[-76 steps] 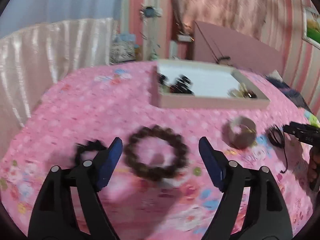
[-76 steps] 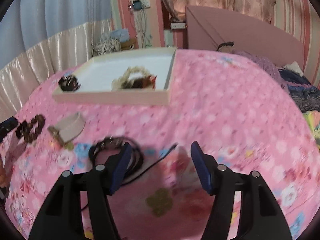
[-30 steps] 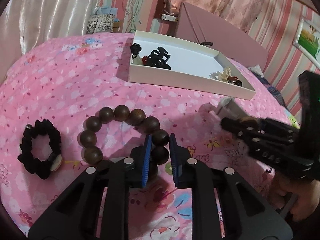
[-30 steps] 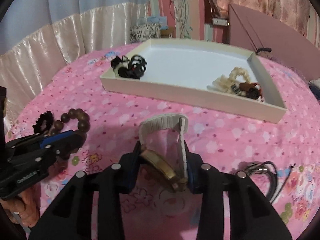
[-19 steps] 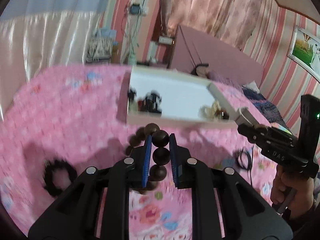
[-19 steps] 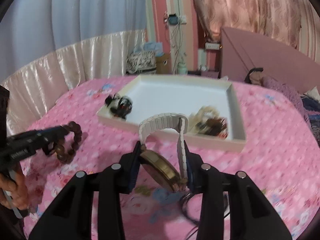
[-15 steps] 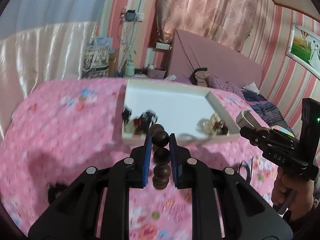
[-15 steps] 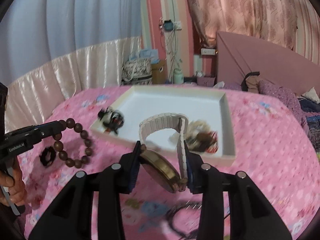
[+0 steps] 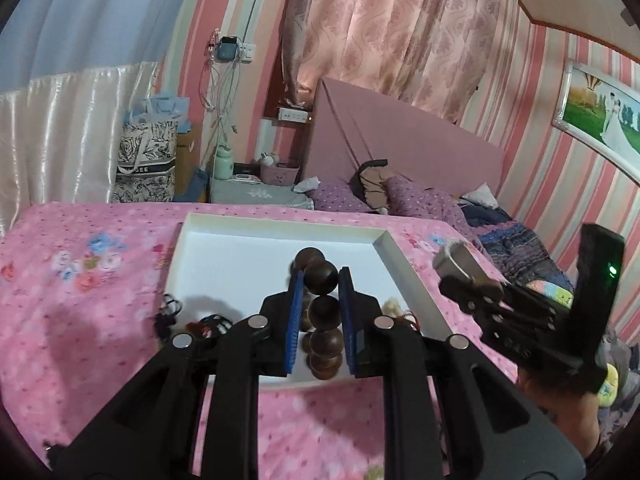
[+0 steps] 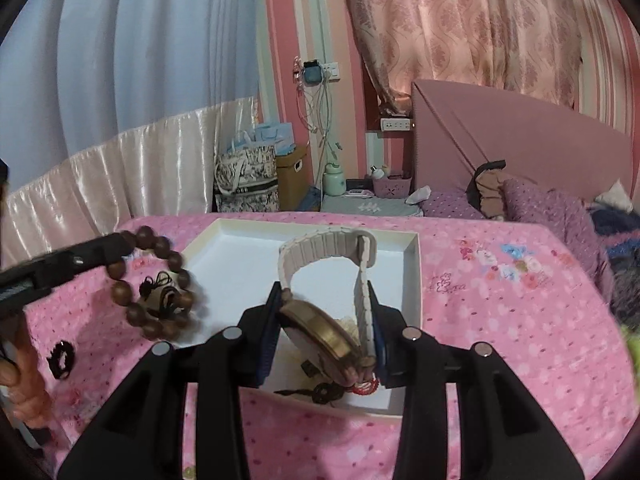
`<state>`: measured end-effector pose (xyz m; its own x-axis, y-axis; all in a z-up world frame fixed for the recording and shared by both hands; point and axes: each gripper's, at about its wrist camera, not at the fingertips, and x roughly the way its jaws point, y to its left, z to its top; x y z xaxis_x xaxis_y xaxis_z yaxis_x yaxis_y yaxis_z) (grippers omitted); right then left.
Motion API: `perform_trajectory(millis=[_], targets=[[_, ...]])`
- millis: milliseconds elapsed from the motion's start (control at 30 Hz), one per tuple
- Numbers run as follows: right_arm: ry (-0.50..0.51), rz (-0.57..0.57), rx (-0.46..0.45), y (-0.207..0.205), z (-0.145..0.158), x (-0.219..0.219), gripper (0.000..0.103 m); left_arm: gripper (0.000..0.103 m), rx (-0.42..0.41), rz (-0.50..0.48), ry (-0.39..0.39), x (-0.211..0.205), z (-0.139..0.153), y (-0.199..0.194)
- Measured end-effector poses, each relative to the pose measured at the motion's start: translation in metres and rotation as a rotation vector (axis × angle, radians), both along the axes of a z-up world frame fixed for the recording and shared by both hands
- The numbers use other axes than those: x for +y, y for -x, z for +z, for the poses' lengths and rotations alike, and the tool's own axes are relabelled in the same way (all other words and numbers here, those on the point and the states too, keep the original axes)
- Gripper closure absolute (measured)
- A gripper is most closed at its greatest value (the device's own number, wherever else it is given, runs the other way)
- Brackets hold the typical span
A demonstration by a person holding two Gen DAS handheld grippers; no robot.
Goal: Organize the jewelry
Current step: 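Carry the bead bracelet and white watch over the tray with both tools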
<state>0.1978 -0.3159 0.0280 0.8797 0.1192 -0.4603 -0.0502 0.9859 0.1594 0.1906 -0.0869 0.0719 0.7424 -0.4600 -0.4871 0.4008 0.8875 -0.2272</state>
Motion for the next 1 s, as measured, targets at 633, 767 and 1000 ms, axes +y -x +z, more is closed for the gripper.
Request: perform_trajectory(millis=[633, 767, 1000], targets=[[0.063, 0.032, 0.165, -0.030, -0.058, 0.009, 0.065, 0.087, 0.051, 0.057, -0.086, -0.023, -0.076, -0.026], [0.062, 0.025, 0.192, -0.035, -0.067, 0.007, 0.064, 0.087, 0.035, 0.075, -0.104, -0.023, -0.079, -0.024], [0.090, 0.014, 0.198, -0.036, -0.072, 0.012, 0.062, 0.086, 0.005, 0.109, -0.095, -0.019, -0.077, -0.020]])
